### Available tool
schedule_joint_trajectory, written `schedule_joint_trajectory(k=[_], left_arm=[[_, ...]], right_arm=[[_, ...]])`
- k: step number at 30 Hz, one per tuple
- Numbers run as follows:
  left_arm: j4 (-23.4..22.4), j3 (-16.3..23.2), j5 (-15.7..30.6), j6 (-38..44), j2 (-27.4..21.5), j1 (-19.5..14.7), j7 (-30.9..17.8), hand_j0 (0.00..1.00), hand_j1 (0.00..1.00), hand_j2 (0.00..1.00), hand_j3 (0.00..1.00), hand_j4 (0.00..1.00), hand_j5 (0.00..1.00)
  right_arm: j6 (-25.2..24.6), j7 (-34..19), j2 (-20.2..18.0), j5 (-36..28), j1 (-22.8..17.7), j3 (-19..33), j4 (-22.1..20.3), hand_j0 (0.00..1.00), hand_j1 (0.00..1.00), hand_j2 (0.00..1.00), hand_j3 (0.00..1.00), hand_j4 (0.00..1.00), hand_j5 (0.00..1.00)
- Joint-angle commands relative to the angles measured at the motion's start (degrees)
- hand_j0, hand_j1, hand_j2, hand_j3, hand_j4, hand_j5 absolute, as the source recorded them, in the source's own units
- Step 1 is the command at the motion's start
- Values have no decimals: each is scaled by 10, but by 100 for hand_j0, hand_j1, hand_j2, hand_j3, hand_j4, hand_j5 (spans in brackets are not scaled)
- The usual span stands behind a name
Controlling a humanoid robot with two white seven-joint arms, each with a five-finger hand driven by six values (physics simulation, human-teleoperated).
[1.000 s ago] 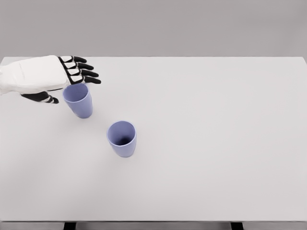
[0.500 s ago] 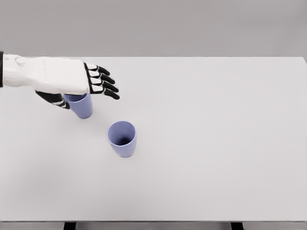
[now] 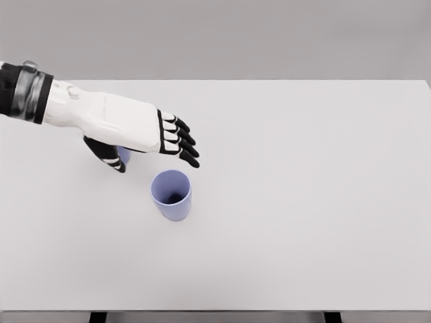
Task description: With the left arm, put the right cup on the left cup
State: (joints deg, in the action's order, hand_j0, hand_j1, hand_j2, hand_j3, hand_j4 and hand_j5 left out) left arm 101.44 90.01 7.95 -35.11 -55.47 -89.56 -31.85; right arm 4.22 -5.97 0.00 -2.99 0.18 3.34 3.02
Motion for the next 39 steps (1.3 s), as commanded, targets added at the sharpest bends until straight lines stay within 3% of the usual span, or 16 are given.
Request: schedule_joint_trajectory(k=[1, 7, 18, 24, 28, 33, 39], left_arm=[[0, 31, 9, 1, 15, 0, 1, 100, 100, 100, 100, 100, 100], [0, 27, 1, 1, 29, 0, 2, 100, 100, 100, 100, 100, 100], [-1, 20, -65, 1, 40, 11, 2, 100, 100, 100, 100, 100, 100], [-1, -33, -107, 1, 46, 71, 3, 100, 100, 100, 100, 100, 100], [-3, -59, -135, 1, 54, 90, 3, 100, 100, 100, 100, 100, 100], [-6, -119, -167, 4, 63, 156, 4, 98, 98, 98, 98, 98, 98], [-8, -119, -168, 5, 64, 157, 4, 98, 98, 98, 98, 98, 98]], right_arm=[[0, 0, 0, 0, 0, 0, 0, 100, 100, 100, 100, 100, 100], [0, 0, 0, 0, 0, 0, 1, 100, 100, 100, 100, 100, 100], [0, 0, 0, 0, 0, 0, 0, 100, 100, 100, 100, 100, 100], [0, 0, 0, 0, 0, 0, 0, 100, 100, 100, 100, 100, 100], [0, 0, 0, 0, 0, 0, 0, 100, 100, 100, 100, 100, 100], [0, 0, 0, 0, 0, 0, 0, 100, 100, 100, 100, 100, 100], [0, 0, 0, 0, 0, 0, 1, 100, 100, 100, 100, 100, 100]])
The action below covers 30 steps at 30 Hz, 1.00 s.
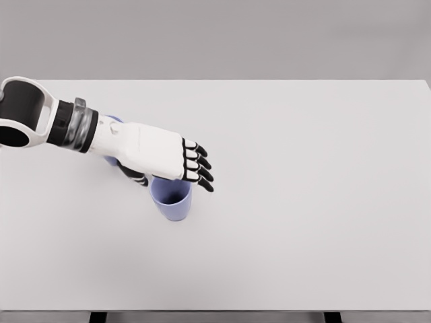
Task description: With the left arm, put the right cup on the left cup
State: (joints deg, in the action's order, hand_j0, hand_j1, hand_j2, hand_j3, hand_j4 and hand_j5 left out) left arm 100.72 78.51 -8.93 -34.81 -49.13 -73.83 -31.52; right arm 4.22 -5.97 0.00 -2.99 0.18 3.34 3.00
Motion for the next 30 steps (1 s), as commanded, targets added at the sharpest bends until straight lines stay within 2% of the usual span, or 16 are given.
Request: schedule_joint_trajectory(k=[1, 12, 30], left_arm=[[-1, -4, 1, 2, 0, 0, 1, 98, 98, 98, 98, 98, 98], [-11, -1, -4, 1, -1, 3, 1, 100, 100, 100, 100, 100, 100], [-25, -3, -29, 0, 9, 38, 1, 100, 100, 100, 100, 100, 100]], right_arm=[[0, 0, 0, 0, 0, 0, 0, 100, 100, 100, 100, 100, 100], [0, 0, 0, 0, 0, 0, 0, 100, 100, 100, 100, 100, 100], [0, 0, 0, 0, 0, 0, 0, 100, 100, 100, 100, 100, 100]])
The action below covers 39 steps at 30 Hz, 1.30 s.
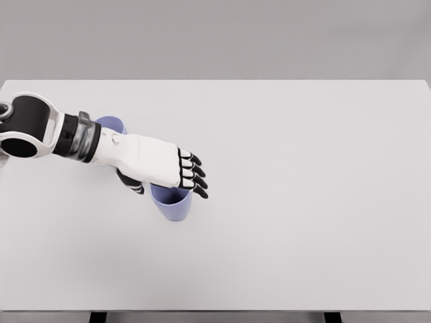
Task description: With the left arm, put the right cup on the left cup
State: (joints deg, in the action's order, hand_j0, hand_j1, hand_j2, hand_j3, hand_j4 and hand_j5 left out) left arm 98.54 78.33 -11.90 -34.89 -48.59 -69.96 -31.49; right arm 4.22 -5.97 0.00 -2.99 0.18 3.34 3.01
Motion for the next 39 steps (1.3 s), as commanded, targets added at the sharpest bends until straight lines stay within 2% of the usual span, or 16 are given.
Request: schedule_joint_trajectory(k=[1, 34, 39], left_arm=[[-4, -1, 0, 1, 3, 0, 0, 100, 100, 100, 100, 100, 100], [-19, 0, -16, 3, 23, 22, 1, 98, 98, 98, 98, 98, 98], [-18, 0, -15, 3, 23, 21, 1, 88, 88, 88, 88, 88, 88]], right_arm=[[0, 0, 0, 0, 0, 0, 0, 100, 100, 100, 100, 100, 100], [0, 0, 0, 0, 0, 0, 1, 100, 100, 100, 100, 100, 100], [0, 0, 0, 0, 0, 0, 1, 100, 100, 100, 100, 100, 100]])
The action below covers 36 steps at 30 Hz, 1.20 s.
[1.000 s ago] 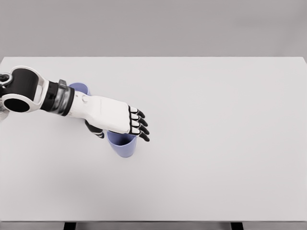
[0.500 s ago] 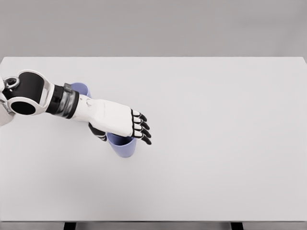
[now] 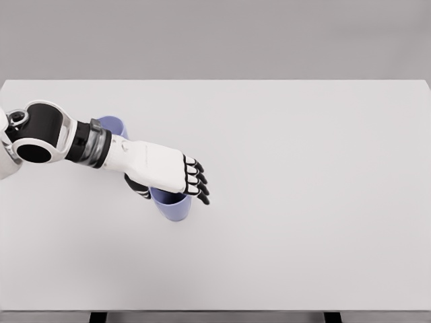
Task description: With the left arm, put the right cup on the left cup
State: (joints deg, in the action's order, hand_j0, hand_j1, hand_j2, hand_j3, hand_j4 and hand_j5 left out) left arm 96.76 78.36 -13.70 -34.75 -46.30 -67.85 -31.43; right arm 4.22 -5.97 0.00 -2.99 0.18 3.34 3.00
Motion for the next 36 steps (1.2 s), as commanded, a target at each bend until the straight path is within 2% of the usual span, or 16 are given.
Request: schedule_joint_trajectory(k=[1, 10, 27, 29, 36], left_arm=[[0, -1, 3, 1, 0, 0, 1, 86, 86, 86, 86, 86, 86], [0, -1, 3, 1, -2, 1, 1, 68, 68, 68, 68, 68, 68], [6, -5, 13, 0, -18, -10, 1, 67, 67, 67, 67, 67, 67], [6, -23, 16, -1, -27, -7, 1, 67, 67, 67, 67, 67, 67], [5, -24, 18, 0, -41, -16, 1, 67, 67, 67, 67, 67, 67]], right_arm=[[0, 0, 0, 0, 0, 0, 0, 100, 100, 100, 100, 100, 100], [0, 0, 0, 0, 0, 0, 0, 100, 100, 100, 100, 100, 100], [0, 0, 0, 0, 0, 0, 1, 100, 100, 100, 100, 100, 100], [0, 0, 0, 0, 0, 0, 1, 100, 100, 100, 100, 100, 100], [0, 0, 0, 0, 0, 0, 1, 100, 100, 100, 100, 100, 100]])
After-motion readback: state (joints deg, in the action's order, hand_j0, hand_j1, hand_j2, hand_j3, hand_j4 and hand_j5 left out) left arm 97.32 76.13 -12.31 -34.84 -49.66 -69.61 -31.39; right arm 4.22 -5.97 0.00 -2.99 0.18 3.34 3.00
